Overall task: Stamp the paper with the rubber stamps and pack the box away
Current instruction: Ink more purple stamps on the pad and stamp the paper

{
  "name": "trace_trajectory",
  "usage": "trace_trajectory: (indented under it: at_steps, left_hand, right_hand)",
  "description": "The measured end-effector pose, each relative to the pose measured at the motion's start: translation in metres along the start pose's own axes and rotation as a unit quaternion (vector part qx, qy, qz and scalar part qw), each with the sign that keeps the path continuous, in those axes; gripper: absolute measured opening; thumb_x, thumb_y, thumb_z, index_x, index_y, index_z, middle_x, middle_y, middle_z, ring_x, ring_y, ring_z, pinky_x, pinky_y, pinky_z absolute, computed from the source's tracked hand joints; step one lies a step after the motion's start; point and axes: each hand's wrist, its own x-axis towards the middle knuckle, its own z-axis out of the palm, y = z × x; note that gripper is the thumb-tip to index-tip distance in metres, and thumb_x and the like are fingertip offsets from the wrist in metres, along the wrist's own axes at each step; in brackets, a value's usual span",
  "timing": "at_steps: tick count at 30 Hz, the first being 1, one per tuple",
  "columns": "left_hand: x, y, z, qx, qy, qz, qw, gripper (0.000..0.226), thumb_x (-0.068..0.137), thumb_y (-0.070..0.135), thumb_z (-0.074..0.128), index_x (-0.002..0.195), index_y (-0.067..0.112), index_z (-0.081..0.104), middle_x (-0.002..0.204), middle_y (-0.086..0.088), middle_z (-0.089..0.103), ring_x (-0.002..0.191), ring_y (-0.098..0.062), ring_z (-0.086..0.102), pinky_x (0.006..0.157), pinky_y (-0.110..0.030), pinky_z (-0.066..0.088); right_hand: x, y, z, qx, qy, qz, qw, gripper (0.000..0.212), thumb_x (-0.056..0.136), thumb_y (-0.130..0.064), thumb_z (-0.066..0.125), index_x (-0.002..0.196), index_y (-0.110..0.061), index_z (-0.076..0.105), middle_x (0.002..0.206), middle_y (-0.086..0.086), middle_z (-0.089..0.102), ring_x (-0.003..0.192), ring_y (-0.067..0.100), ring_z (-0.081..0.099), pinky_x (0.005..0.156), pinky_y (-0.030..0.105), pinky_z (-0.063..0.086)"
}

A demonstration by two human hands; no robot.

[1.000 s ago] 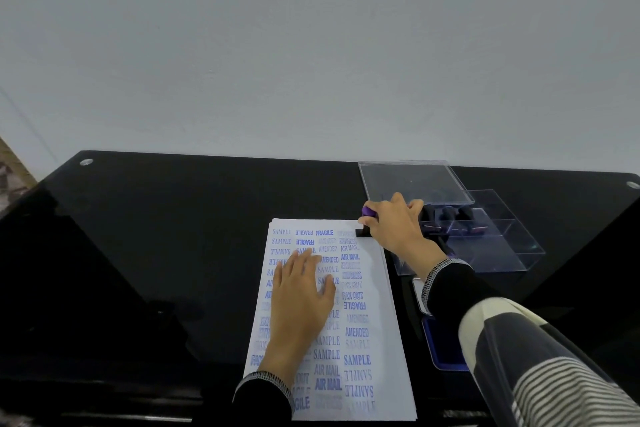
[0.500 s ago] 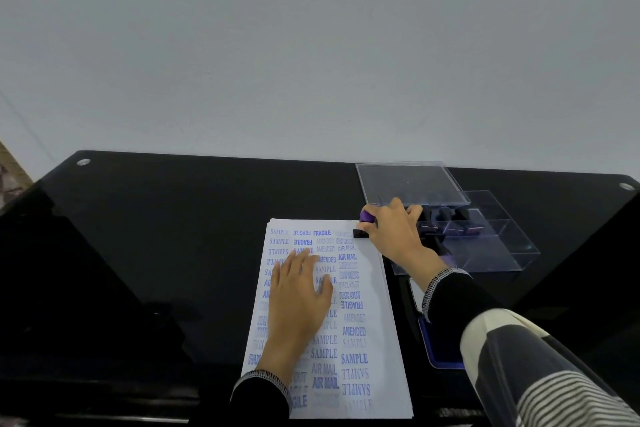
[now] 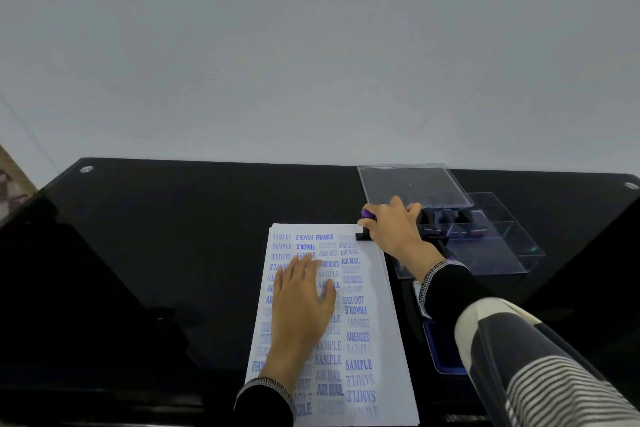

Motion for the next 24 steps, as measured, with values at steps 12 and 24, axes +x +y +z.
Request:
trace_trajectory:
  at_steps: [12,24]
  left_hand:
    - [-0.001,0.002,-0.002,0.0,0.001,-0.004,1.0,0.051,0.098,0.047,0.042,0.144,0.027,0.037,0.155,0.009,0.028,0.146,-0.009,0.015,0.117,-0.027,-0.001]
    - [0.0,0.0,0.001,0.006,0.004,0.002,1.0,0.051,0.097,0.046,0.041,0.144,0.026,0.038,0.154,0.009,0.031,0.146,-0.009,0.016,0.12,-0.029,0.003]
  right_hand:
    - [-0.017,0.001,0.001,0.017,0.013,0.005,1.0,0.024,0.097,-0.035,0.046,0.119,-0.027,0.053,0.109,0.001,0.058,0.11,0.021,0.038,0.089,0.04,0.023]
    - [-0.002,0.0,0.004,-0.013,0.004,-0.008,1.0,0.014,0.098,-0.03,0.044,0.108,-0.026,0.054,0.096,-0.002,0.061,0.104,0.022,0.041,0.083,0.04,0.025]
